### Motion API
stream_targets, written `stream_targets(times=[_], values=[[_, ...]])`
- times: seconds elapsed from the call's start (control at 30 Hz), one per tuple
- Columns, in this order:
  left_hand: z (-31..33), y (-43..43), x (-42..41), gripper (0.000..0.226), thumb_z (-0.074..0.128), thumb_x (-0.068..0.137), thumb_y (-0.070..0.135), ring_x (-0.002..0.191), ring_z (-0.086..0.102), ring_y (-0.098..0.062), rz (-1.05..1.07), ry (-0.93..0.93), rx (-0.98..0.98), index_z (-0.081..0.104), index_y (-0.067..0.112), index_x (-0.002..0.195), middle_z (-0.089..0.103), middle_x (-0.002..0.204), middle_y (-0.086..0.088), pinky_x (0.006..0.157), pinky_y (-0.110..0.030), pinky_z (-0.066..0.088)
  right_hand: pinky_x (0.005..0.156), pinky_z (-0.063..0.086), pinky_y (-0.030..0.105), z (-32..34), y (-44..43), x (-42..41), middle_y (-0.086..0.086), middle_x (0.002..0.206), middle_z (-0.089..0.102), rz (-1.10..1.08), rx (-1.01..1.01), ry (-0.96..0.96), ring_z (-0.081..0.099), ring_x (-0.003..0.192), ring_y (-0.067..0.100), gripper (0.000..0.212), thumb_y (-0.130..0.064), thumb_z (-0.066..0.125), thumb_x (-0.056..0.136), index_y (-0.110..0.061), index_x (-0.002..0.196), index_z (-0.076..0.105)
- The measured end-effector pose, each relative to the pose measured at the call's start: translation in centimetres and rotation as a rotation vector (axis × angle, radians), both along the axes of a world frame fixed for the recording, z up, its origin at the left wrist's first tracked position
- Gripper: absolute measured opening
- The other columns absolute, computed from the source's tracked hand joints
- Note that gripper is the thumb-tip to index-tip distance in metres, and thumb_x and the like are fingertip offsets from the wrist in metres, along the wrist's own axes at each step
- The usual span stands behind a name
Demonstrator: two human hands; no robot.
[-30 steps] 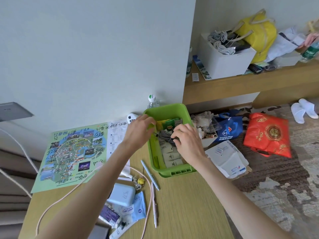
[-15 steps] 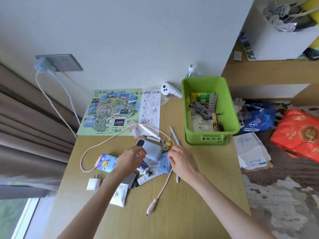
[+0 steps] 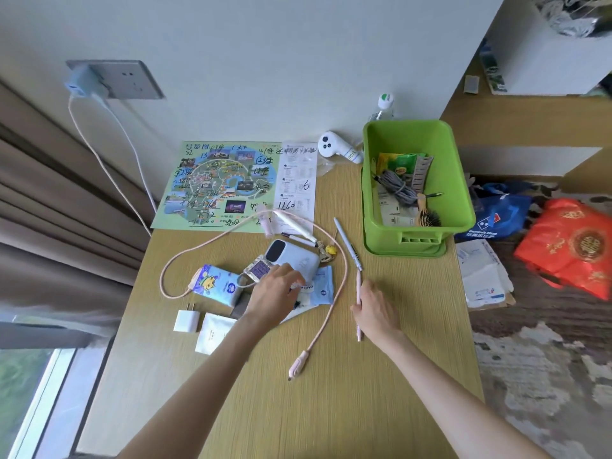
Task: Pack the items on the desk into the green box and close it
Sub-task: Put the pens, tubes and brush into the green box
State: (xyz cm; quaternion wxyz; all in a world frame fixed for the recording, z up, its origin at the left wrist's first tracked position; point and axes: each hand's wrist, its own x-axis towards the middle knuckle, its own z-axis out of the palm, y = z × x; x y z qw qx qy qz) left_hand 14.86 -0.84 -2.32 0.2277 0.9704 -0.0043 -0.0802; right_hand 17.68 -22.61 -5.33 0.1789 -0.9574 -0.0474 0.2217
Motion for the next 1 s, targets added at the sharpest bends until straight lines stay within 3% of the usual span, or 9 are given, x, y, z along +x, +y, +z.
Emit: stream_targets(times=[0.13,0.23,0.33,0.43,0.5,0.6,0.83,1.0], values=[[-0.3,-2.3,1.5,0.017,0.058,0.093,0.016,0.102,0.053,-0.018,-0.061,-0.009,0.016,0.067,0.021,0.107,0.06,0.105,0.002,0.079,-0.029,0.043,0.04,0.033,0.023,0.4,0.2,1.5,0.013,0.097,0.064,-0.142,0.003,0.06,0.063,0.067,0.025,0.024,-0.008,0.058,0.091,-0.004,0.11,0.044],[-0.2,-4.2,3.9,0.019,0.056,0.092,0.011,0.105,0.052,-0.021,-0.074,-0.032,0.014,0.067,0.018,0.107,0.061,0.107,0.0,0.081,-0.031,0.044,0.043,0.03,0.026,0.8,-0.3,2.1,0.012,0.096,0.063,-0.164,0.0,0.057,0.058,0.069,0.026,0.02,-0.01,0.056,0.089,-0.004,0.105,0.047],[-0.1,-6.0,7.1,0.027,0.05,0.094,0.009,0.112,0.05,-0.022,-0.104,-0.083,0.037,0.065,0.017,0.115,0.06,0.117,-0.002,0.091,-0.036,0.045,0.047,0.034,0.026,1.1,-1.5,2.2,0.009,0.09,0.063,-0.193,0.065,0.02,0.06,0.068,0.026,0.015,-0.013,0.054,0.089,-0.006,0.1,0.046],[-0.8,-7.3,9.9,0.041,0.05,0.093,0.008,0.127,0.043,-0.02,-0.212,-0.08,0.118,0.056,0.021,0.131,0.053,0.137,0.001,0.106,-0.036,0.035,0.046,0.031,0.028,1.1,-3.0,2.5,0.007,0.086,0.061,-0.224,0.121,-0.006,0.056,0.063,0.024,0.008,-0.012,0.05,0.091,-0.008,0.096,0.046],[-1.5,-8.0,11.3,0.049,0.048,0.089,0.003,0.131,0.04,-0.02,-0.282,-0.067,0.184,0.054,0.022,0.134,0.049,0.141,0.001,0.108,-0.036,0.03,0.044,0.029,0.028,0.8,-3.9,2.6,0.009,0.08,0.06,-0.254,0.157,-0.023,0.05,0.056,0.02,0.004,-0.011,0.049,0.092,-0.009,0.093,0.045],[-3.0,-8.7,12.4,0.053,0.047,0.087,0.0,0.129,0.04,-0.022,-0.368,-0.041,0.28,0.052,0.019,0.136,0.049,0.139,-0.003,0.108,-0.037,0.031,0.042,0.03,0.028,0.3,-5.0,2.6,0.008,0.073,0.057,-0.283,0.207,-0.012,0.046,0.05,0.017,0.003,-0.01,0.049,0.093,-0.009,0.092,0.046],[-4.6,-8.5,13.8,0.028,0.05,0.092,0.008,0.118,0.046,-0.021,-0.51,-0.12,0.3,0.053,0.019,0.117,0.05,0.124,-0.001,0.106,-0.036,0.03,0.046,0.031,0.028,-0.6,-5.6,2.5,0.003,0.078,0.059,-0.343,0.271,-0.004,0.049,0.054,0.014,0.004,-0.014,0.049,0.095,-0.012,0.092,0.047],[-3.8,-7.3,13.6,0.016,0.042,0.102,0.009,0.106,0.056,-0.019,-0.602,-0.27,0.166,0.052,0.014,0.113,0.061,0.107,-0.001,0.11,-0.037,0.03,0.044,0.03,0.03,-0.5,-5.8,2.6,0.007,0.068,0.052,-0.407,0.291,-0.029,0.047,0.05,0.021,0.009,-0.014,0.044,0.097,-0.014,0.088,0.042]])
